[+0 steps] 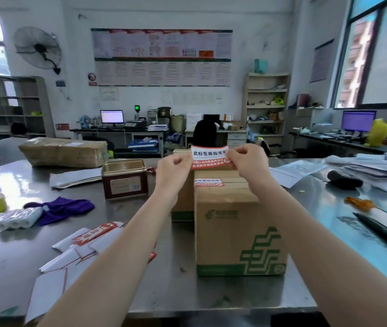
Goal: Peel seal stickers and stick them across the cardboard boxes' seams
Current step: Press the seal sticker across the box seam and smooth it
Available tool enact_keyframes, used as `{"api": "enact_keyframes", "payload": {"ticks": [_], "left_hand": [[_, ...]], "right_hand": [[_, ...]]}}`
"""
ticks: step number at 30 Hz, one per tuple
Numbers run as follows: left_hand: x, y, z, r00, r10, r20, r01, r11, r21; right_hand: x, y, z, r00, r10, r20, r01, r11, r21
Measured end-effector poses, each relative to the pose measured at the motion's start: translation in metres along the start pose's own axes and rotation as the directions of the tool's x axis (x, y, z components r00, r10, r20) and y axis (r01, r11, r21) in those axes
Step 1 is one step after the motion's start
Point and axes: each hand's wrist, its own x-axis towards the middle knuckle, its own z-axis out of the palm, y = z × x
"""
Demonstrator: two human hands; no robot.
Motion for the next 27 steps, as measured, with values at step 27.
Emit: {"api": "enact_keyframes", "payload": {"ticks": [27], "left_hand": [[0.031, -0.019, 0.054, 0.951, 0.114, 0.288, -0.281, 0.709, 0.647]], "right_hand": [[0.04, 0.069, -0.033, 0.983, 0.184, -0.014, -0.185, 0.973, -0.135]]}}
